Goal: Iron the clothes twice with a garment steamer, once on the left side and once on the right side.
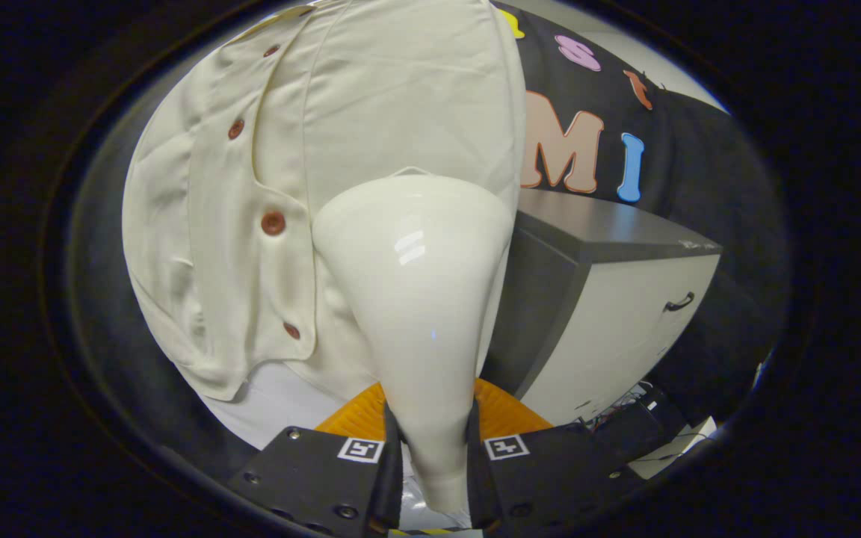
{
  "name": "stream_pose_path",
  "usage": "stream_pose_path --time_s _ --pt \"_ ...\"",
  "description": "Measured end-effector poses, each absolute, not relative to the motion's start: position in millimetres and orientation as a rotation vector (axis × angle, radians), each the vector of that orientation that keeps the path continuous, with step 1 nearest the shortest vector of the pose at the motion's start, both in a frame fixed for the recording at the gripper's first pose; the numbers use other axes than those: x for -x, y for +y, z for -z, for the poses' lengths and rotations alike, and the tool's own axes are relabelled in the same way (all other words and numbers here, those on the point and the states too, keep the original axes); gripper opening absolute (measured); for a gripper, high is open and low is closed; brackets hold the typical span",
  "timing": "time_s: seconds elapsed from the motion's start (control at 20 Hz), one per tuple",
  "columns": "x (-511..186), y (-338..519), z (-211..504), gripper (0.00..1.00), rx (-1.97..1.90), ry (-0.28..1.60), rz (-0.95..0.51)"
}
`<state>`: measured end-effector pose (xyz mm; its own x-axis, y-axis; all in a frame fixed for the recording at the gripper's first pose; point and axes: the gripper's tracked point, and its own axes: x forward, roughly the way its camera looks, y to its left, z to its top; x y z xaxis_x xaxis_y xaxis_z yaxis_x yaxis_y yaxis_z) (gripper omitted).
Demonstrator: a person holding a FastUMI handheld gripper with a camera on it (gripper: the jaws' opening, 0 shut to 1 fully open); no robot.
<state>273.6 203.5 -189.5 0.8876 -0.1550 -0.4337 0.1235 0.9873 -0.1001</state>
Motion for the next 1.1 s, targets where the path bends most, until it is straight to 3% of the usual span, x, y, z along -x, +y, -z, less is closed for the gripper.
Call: stream_pose_path --time_s 1.1 --pt "-205.0 173.7 340.8 0.35 0.110 0.658 0.169"
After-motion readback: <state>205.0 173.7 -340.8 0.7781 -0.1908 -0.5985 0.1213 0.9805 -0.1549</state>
